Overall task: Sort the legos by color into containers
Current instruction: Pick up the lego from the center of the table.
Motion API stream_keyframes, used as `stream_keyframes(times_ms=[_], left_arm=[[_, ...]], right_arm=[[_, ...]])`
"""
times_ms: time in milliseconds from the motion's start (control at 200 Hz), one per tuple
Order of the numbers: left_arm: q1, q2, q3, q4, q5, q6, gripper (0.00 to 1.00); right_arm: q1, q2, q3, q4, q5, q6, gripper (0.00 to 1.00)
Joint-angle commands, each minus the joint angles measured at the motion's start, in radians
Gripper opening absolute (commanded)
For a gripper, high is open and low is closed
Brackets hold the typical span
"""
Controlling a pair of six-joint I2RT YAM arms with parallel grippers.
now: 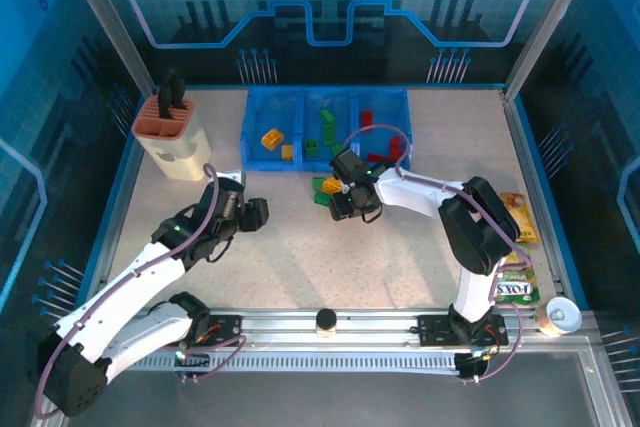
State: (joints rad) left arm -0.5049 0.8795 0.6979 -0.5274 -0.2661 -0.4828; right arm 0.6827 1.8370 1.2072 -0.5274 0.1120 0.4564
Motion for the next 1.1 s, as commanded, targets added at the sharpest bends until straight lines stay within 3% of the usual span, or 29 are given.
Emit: stream_keyframes(times_ms=[0, 705, 876, 1096], left_arm=[[-0.002, -0.019, -0.024, -0.030, -0.022, -0.023, 0.60], [-0.003, -0.036, -0.037, -0.021, -0.036, -0.023, 0.57], [-0.002, -0.051, -0.036, -0.032, -0.046, -0.022, 0.56], [0.002, -0.100, -0.045, -0.039, -0.054, -0.050, 0.55]], right_arm=[[0.012, 0.057, 0.039, -0.036, 0.045, 0.022, 0.54], [0.076, 0.086, 0.036, -0.058, 0.106, 0.042, 0.40], [0.100, 0.025, 0.021, -0.075, 0.126, 0.054, 0.31], [0.130, -0.117, 0.085, -0.073, 0.100, 0.003, 0.31]])
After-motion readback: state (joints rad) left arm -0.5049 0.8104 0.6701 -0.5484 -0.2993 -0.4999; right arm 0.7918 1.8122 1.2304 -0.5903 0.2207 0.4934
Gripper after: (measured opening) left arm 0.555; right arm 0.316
